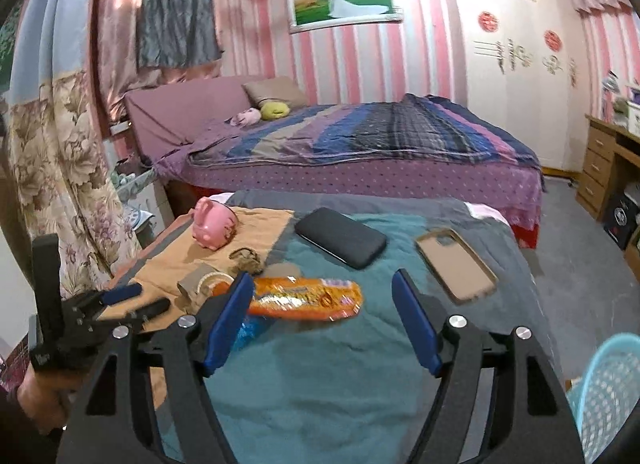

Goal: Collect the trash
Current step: 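Move both open tools back to the trash pile on the bed, then grasp the crumpled brown paper with the left tool while the right tool grasps the blue plastic bag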

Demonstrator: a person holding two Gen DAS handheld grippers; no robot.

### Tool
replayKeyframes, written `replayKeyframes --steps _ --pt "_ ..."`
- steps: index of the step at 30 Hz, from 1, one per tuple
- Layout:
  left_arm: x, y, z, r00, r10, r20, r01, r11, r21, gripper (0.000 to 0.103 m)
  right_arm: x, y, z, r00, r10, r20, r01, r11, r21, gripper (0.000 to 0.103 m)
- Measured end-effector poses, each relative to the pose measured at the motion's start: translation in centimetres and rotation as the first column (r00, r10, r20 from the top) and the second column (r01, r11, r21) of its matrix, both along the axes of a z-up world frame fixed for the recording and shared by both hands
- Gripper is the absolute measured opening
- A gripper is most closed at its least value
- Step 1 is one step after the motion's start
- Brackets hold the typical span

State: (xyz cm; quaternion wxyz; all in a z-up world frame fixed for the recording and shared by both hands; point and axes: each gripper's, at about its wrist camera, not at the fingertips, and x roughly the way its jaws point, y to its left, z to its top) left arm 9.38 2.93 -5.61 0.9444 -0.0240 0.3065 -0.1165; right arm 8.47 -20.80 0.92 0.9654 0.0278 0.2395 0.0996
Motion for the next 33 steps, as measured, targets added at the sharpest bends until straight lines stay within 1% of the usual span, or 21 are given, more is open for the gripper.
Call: replayKeyframes --steps 2,4,6,8,11,13,14,18,21,22,25,27,29,33 --pt "0.8 -0.8 -0.8 1.0 -0.008 -0.02 0.008 1.0 0.026 0.073 0.6 0.5 -1.2 1.0 0.018 0.007 -0.018 0.999 0.026 0.071" --pt "1.6 -1.4 -1.6 0.999 -0.003 -0.051 0.006 0.999 0.048 0.073 1.1 0.8 -3.0 0.999 0.021 -0.036 -0.019 0.999 0.041 0.071" --pt "2.3 -1.9 -2.2 0.998 0.002 -0.07 0.003 0.998 0.067 0.072 1.5 1.0 -3.9 0.998 0.029 -0.064 -0.024 0.997 0.069 0.071" --pt "3.0 -2.2 -2.7 0.995 0.006 -0.096 0.001 0.998 0.069 0.069 2.0 1.2 -4.3 0.996 0.031 -0.085 -0.025 0.997 0.074 0.071" --pt "3.7 -2.2 -3.4 0.992 0.017 -0.125 -0.009 0.998 0.068 0.066 2.5 1.2 -4.4 0.995 0.029 -0.093 -0.021 0.996 0.085 0.071" --pt "4.1 -1.9 -4.0 0.989 0.019 -0.147 -0.011 0.998 0.055 0.057 2.8 1.4 -4.7 0.994 0.035 -0.103 -0.026 0.996 0.087 0.071" --pt "4.1 -1.9 -4.1 0.989 0.013 -0.148 -0.007 0.999 0.042 0.046 2.9 1.6 -5.0 0.993 0.04 -0.111 -0.031 0.996 0.081 0.071" --pt "3.7 -1.9 -3.8 0.991 0.003 -0.13 0.003 0.999 0.044 0.041 3.5 2.9 -6.1 0.984 0.072 -0.161 -0.065 0.997 0.047 0.072" --pt "2.8 -1.0 -2.2 0.996 0.016 -0.093 -0.014 1.0 0.017 0.041 3.6 3.6 -6.9 0.977 0.092 -0.19 -0.083 0.995 0.056 0.071" --pt "2.1 -0.3 -1.3 0.997 0.035 -0.062 -0.034 0.999 0.015 0.041 3.7 3.9 -7.3 0.975 0.098 -0.201 -0.088 0.994 0.059 0.071" --pt "1.0 1.3 0.2 0.996 0.089 -0.013 -0.088 0.996 0.005 0.041 4.0 4.7 -8.1 0.967 0.114 -0.226 -0.099 0.992 0.078 0.071" --pt "0.6 2.6 0.4 0.993 0.116 -0.007 -0.116 0.993 -0.026 0.041 4.4 5.8 -8.9 0.959 0.131 -0.251 -0.113 0.99 0.084 0.071" --pt "0.6 3.7 0.4 0.99 0.142 -0.01 -0.143 0.989 -0.039 0.041 5.0 7.3 -9.7 0.951 0.145 -0.272 -0.127 0.989 0.08 0.071" --pt "0.7 4.4 0.2 0.986 0.164 -0.018 -0.165 0.985 -0.042 0.041 6.2 9.5 -10.7 0.94 0.164 -0.301 -0.147 0.986 0.079 0.071"
